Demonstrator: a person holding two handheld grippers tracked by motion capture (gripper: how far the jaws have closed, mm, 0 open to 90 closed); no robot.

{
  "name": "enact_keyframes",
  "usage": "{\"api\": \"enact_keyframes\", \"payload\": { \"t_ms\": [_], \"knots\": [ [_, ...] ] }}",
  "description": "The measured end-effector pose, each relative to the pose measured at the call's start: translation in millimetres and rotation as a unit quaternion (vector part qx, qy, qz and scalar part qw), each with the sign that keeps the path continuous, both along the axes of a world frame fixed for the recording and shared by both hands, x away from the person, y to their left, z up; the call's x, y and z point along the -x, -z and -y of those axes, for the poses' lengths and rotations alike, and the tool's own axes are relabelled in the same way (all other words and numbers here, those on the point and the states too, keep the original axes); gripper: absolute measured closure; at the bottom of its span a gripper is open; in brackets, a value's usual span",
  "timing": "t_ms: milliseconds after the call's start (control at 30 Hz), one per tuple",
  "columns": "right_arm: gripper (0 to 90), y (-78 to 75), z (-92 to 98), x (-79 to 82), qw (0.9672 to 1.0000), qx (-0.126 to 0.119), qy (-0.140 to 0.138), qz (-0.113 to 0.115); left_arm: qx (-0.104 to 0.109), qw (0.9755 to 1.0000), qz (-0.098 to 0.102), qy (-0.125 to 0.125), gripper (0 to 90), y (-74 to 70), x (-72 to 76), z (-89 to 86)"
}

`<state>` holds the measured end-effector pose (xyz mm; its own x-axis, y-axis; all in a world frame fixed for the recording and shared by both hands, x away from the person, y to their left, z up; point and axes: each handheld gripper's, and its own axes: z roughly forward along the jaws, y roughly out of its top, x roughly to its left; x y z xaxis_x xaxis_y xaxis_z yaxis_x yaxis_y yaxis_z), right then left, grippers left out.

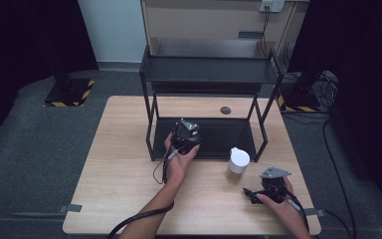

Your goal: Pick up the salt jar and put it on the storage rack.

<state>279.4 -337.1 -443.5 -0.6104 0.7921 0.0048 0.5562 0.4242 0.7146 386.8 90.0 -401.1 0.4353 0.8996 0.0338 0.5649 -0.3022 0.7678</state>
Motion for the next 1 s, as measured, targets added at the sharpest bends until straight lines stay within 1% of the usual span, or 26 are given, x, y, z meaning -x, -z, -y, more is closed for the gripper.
{"api": "enact_keyframes", "payload": {
  "t_ms": [233, 367, 467, 600, 633, 700, 900, 1000],
  "knots": [
    [1.3, 0.0, 0.0, 0.0, 1.0, 0.0, 0.0, 0.0, -0.001, 1.0, 0.001, -0.002, 29.6, 3.5, -0.9, -0.4],
    [1.3, 0.0, 0.1, -0.1, 1.0, 0.0, 0.0, 0.0, -0.001, 1.0, -0.002, -0.003, 29.6, 5.2, -1.9, -1.3],
    [1.2, 0.0, 0.1, 0.0, 1.0, 0.0, 0.0, 0.0, 0.001, 0.9999, -0.009, -0.008, 29.6, 5.6, -1.7, -0.8],
    [1.3, 0.0, 0.0, 0.0, 1.0, 0.0, 0.0, 0.0, 0.003, 0.9999, -0.009, -0.01, 29.6, 7.6, -2.0, -1.6],
    [1.3, 0.0, 0.1, -0.1, 1.0, 0.0, 0.0, 0.0, 0.001, 1.0, -0.006, -0.007, 29.6, 9.0, -2.5, -2.4],
    [1.3, 0.0, 0.1, 0.0, 1.0, 0.0, 0.0, 0.0, 0.002, 0.9999, -0.01, -0.01, 29.6, 9.3, -2.6, -2.3],
    [1.2, 0.0, 0.1, -0.1, 1.0, 0.0, -0.001, 0.0, 0.007, 0.9999, -0.01, -0.01, 29.6, 13.1, -2.6, -4.1],
    [1.3, 0.0, 0.0, 0.0, 1.0, 0.0, 0.0, 0.0, 0.006, 0.9999, -0.007, -0.011, 29.6, 14.4, -2.0, -3.5]
  ]
}}
